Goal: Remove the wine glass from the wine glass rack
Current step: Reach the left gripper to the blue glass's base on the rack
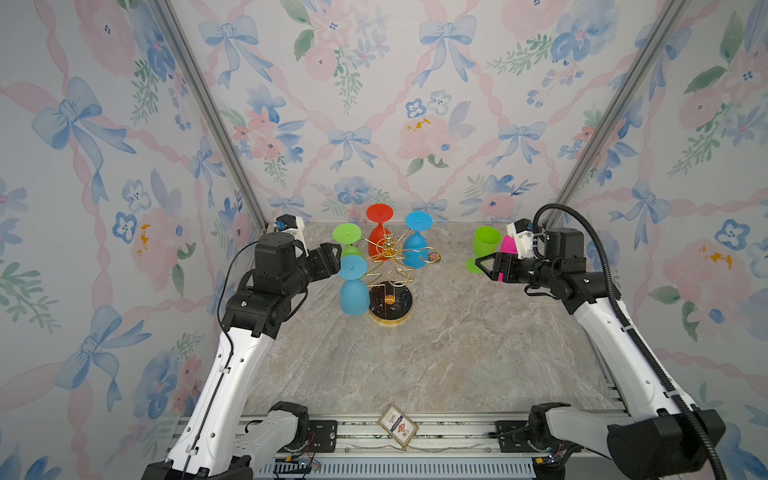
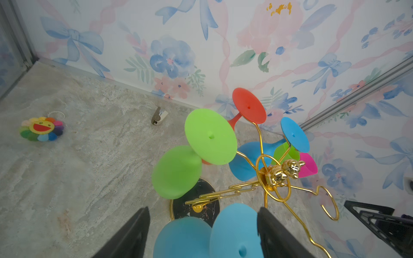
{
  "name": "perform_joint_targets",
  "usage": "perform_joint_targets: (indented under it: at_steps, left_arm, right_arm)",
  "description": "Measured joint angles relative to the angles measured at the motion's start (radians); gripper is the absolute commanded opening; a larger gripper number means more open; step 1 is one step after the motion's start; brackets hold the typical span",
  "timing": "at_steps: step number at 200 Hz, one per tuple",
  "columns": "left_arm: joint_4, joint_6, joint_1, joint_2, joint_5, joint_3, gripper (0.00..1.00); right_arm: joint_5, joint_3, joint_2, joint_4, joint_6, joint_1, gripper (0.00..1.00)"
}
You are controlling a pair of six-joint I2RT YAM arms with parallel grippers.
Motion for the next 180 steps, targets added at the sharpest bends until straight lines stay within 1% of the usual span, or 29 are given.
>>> perform_joint_targets:
  at_steps: [12, 26, 72, 104, 139, 180]
  left_arm:
    - [-0.003, -0.016, 0.04, 0.0, 0.065, -0.029, 0.7]
    - [-0.005, -0.026, 0.063, 0.0, 0.12, -0.058, 0.68]
    - [-0.012, -0.045, 0.089, -0.019, 0.253, -0.097, 0.64]
    - [-0.011, -0.053, 0.09, -0.042, 0.295, -0.097, 0.61]
    - [-0.011, -0.063, 0.093, -0.045, 0.332, -0.097, 0.48]
    - [-0.011, -0.067, 0.095, -0.033, 0.362, -0.097, 0.41]
  right_arm:
    - [-0.001, -0.002, -0.002, 0.002, 0.0, 0.001, 0.8]
    - [0.0, -0.005, -0.006, 0.006, 0.0, 0.001, 0.8]
    - [-0.006, -0.011, -0.009, 0.018, 0.004, 0.011, 0.8]
    - [-0.006, -0.018, -0.009, 0.026, 0.008, 0.024, 0.8]
    - [-0.006, -0.031, -0.008, 0.029, 0.015, 0.037, 0.8]
    - [-0.006, -0.04, -0.008, 0.031, 0.019, 0.04, 0.8]
